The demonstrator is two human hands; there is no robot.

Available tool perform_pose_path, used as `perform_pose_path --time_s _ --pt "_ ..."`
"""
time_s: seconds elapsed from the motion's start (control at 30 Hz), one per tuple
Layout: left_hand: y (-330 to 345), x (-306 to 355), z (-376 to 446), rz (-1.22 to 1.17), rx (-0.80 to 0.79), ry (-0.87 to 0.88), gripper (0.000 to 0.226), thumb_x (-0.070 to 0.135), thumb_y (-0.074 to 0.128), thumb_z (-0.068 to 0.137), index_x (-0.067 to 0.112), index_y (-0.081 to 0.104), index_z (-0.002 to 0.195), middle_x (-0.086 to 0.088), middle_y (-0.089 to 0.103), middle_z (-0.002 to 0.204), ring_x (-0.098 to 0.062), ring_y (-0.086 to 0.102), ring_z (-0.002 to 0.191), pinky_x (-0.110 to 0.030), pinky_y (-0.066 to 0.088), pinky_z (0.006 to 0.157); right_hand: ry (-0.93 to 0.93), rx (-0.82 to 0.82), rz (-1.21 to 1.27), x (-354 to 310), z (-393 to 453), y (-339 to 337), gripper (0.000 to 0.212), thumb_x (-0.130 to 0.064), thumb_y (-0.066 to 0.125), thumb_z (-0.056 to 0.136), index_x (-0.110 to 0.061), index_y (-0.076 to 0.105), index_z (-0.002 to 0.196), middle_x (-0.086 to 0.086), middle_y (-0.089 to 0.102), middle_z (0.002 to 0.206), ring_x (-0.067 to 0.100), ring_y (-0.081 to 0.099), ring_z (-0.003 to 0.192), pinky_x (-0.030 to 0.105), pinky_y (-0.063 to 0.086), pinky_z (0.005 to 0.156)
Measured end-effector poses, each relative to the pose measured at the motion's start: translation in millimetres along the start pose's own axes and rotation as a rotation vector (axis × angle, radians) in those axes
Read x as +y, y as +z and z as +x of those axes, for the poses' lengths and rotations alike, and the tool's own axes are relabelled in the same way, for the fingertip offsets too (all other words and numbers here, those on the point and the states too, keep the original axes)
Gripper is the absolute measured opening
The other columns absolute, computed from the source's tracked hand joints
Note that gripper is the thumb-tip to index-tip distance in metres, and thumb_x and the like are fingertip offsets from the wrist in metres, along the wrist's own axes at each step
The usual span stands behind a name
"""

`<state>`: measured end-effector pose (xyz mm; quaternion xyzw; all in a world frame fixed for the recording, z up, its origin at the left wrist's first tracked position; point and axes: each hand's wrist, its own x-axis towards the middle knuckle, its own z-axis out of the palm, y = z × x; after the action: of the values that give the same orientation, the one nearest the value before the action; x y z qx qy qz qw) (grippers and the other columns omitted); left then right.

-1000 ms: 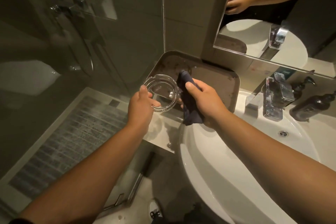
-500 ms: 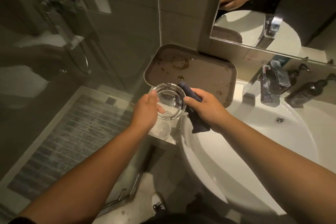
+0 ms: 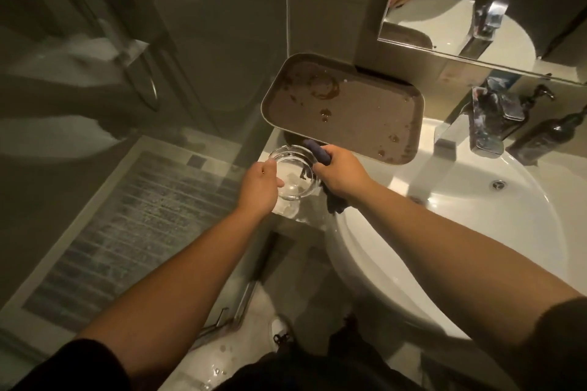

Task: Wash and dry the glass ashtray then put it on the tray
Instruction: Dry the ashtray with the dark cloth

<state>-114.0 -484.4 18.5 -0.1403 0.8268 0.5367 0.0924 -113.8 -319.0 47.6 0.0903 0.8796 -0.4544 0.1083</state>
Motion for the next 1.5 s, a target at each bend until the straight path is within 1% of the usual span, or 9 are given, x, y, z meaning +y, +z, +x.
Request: perform_pose_path --time_s 0.1,0.23,0.4,0.63,0.9,1.23,1.37,1.43,1.5 --pt "3 -12 6 0.078 0.029 -0.019 0.030 0.025 0.034 0.100 0.006 0.057 0.094 -0.012 0.070 0.091 -0.031 0.062 0.077 -0.042 0.050 0.078 0.011 -0.009 -0.199 3 23 18 0.007 -0.018 0.059 0.090 -0.019 0.060 0.097 0.004 0.063 0.086 0.024 0.060 0.080 0.031 0.042 0.070" --pt "2 -24 19 0.527 0.052 -0.011 0.029 0.012 0.033 0.100 -0.003 0.057 0.108 -0.026 0.065 0.108 -0.043 0.060 0.101 -0.044 0.047 0.083 0.013 -0.046 -0.366 1 51 37 0.003 -0.023 0.058 0.095 -0.020 0.058 0.095 0.007 0.065 0.090 0.024 0.062 0.081 0.034 0.051 0.075" --pt "3 -35 38 0.782 -0.004 -0.049 0.025 0.012 0.040 0.096 0.001 0.058 0.112 -0.020 0.066 0.112 -0.038 0.062 0.103 -0.039 0.048 0.079 0.027 -0.166 -0.598 0 69 49 0.031 -0.010 0.062 0.092 -0.016 0.059 0.122 0.011 0.065 0.106 0.030 0.065 0.091 0.042 0.056 0.085" --pt "9 -57 51 0.810 -0.003 -0.072 0.027 0.010 0.039 0.097 -0.001 0.050 0.120 -0.022 0.065 0.114 -0.039 0.061 0.105 -0.041 0.048 0.079 0.043 -0.202 -0.727 -1 81 60 0.022 -0.010 0.064 0.090 -0.013 0.065 0.111 0.005 0.057 0.075 0.025 0.063 0.071 0.038 0.058 0.075" --pt "9 -64 61 0.805 0.015 -0.042 0.025 0.014 0.038 0.098 0.001 0.051 0.115 -0.021 0.066 0.110 -0.039 0.063 0.100 -0.039 0.047 0.073 0.028 -0.203 -0.738 5 89 64 0.033 -0.011 0.065 0.090 -0.017 0.061 0.122 0.009 0.069 0.104 0.023 0.059 0.075 0.040 0.055 0.081" --pt "6 -62 61 0.798 -0.047 -0.063 0.036 0.028 0.029 0.102 0.005 0.043 0.125 -0.019 0.062 0.117 -0.037 0.060 0.105 -0.038 0.041 0.072 -0.004 -0.209 -0.716 -7 78 52 0.044 -0.004 0.066 0.087 -0.017 0.054 0.127 0.010 0.065 0.110 0.029 0.064 0.092 0.044 0.054 0.086" --pt "0 -56 55 0.738 -0.086 -0.090 0.041 0.035 0.031 0.101 0.006 0.042 0.127 -0.020 0.058 0.124 -0.037 0.056 0.111 -0.041 0.044 0.082 -0.020 -0.154 -0.642 -12 61 33 0.025 -0.017 0.061 0.091 -0.019 0.051 0.114 0.008 0.061 0.095 0.024 0.056 0.074 0.037 0.051 0.065" --pt "-7 -52 49 0.767 -0.038 -0.054 0.040 0.036 0.032 0.101 0.007 0.042 0.127 -0.019 0.060 0.122 -0.037 0.058 0.109 -0.038 0.041 0.075 -0.025 -0.150 -0.605 -14 49 20 0.026 -0.023 0.060 0.090 -0.016 0.051 0.114 0.005 0.057 0.093 0.024 0.053 0.078 0.034 0.042 0.066" --pt "-16 -46 40 0.755 0.033 0.043 0.038 0.034 0.036 0.099 0.009 0.043 0.128 -0.018 0.060 0.120 -0.038 0.059 0.104 -0.036 0.038 0.070 -0.013 -0.175 -0.528 -15 35 3 0.027 -0.024 0.060 0.088 -0.017 0.051 0.112 0.004 0.057 0.095 0.022 0.054 0.083 0.034 0.042 0.068"
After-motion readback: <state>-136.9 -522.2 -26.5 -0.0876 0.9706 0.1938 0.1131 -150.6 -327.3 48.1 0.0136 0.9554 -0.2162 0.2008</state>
